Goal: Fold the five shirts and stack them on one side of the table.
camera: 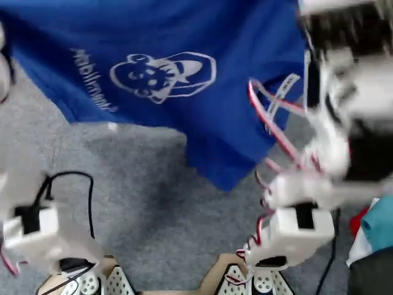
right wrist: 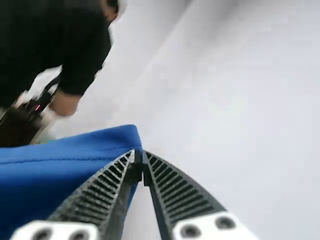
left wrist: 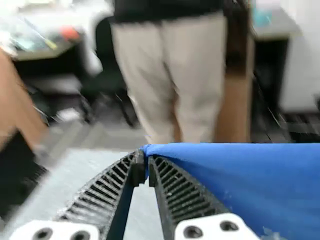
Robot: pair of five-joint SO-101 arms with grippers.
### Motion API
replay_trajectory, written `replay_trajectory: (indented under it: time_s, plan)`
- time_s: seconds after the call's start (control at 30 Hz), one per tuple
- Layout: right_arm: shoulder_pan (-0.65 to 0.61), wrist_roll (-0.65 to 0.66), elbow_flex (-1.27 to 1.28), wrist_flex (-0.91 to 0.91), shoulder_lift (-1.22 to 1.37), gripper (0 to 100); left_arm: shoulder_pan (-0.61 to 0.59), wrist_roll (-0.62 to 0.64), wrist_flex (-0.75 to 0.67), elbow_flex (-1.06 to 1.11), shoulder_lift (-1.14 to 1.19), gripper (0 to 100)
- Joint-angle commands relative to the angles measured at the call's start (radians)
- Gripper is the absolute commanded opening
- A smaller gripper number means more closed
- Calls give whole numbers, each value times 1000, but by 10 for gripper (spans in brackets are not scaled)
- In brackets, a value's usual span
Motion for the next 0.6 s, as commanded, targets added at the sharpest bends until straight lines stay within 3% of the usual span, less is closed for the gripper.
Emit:
replay_trajectory:
  time_s: [0.0,0.27,0.37,0.57]
  plan:
    - [7,41,-1,-49,-160,5,-94,5,8,-25,-143,19]
    - [8,138,45,17,-387,5,-170,20,9,-15,-329,19]
    - [8,135,134,55,-466,5,-170,120,9,8,-358,19]
    - [8,133,383,48,-575,5,-170,209,9,281,-404,19]
